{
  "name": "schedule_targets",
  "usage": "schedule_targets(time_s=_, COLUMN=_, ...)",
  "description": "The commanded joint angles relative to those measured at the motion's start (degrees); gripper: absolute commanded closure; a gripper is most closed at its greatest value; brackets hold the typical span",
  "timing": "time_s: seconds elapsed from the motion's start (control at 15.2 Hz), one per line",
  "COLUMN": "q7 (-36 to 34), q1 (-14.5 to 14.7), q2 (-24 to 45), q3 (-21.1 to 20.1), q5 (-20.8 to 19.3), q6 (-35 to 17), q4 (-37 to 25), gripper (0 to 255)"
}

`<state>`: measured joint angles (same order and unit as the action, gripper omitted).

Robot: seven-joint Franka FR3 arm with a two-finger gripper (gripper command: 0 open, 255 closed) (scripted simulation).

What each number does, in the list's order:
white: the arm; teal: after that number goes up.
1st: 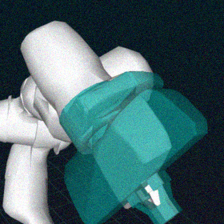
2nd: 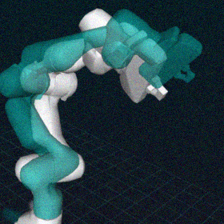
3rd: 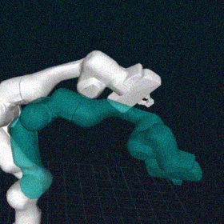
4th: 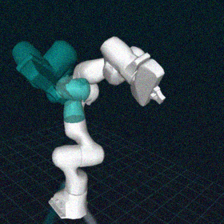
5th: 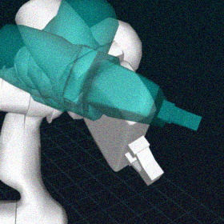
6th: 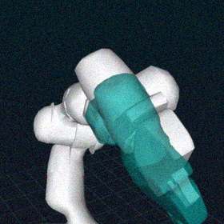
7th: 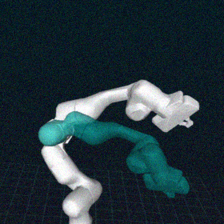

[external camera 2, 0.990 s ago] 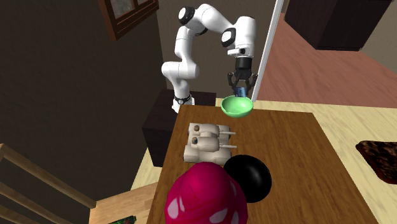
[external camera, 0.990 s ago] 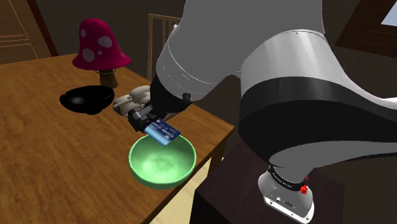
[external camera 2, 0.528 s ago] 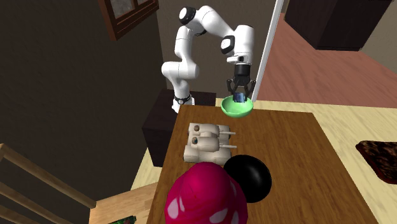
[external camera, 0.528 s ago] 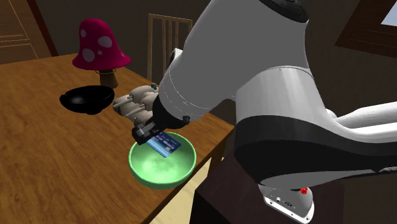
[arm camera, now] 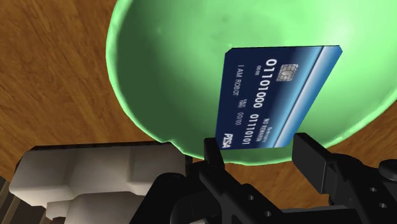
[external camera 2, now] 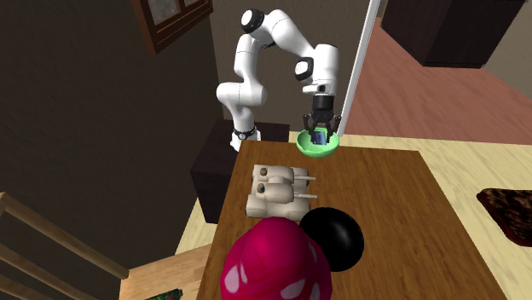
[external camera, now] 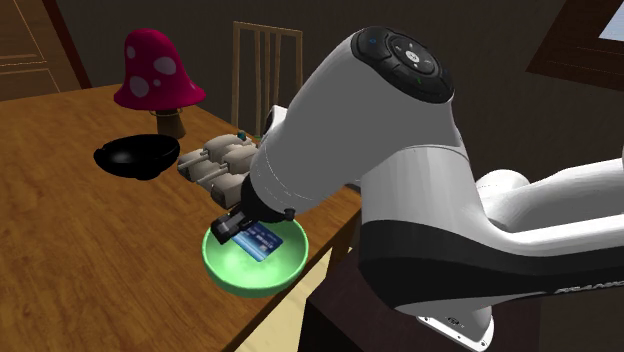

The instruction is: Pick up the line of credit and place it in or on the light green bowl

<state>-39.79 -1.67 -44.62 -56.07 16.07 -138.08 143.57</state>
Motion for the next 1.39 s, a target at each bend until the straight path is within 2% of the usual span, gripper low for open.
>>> schedule_targets(time_s=0.0, q7=0.0, q1=0.0, q2=0.0, q3=-0.1, q5=0.0, q6=-0.1, q4=0.1, gripper=255)
schedule_targets(time_s=0.26, q7=0.0, q1=0.0, q2=0.0, q3=0.0, q5=0.0, q6=-0.1, q4=0.1, gripper=255)
schedule_targets(time_s=0.33, q7=0.0, q1=0.0, q2=0.0, q3=0.0, q5=0.0, q6=-0.1, q4=0.1, gripper=0)
schedule_targets(time_s=0.66, q7=0.0, q1=0.0, q2=0.0, q3=0.0, q5=0.0, q6=-0.1, q4=0.1, gripper=0)
schedule_targets(time_s=0.92, q7=0.3, q1=4.3, q2=-4.6, q3=4.6, q5=0.0, q6=8.1, q4=-2.6, gripper=0)
schedule_targets(time_s=1.32, q7=0.3, q1=4.3, q2=-4.6, q3=4.6, q5=0.0, q6=8.1, q4=-2.6, gripper=0)
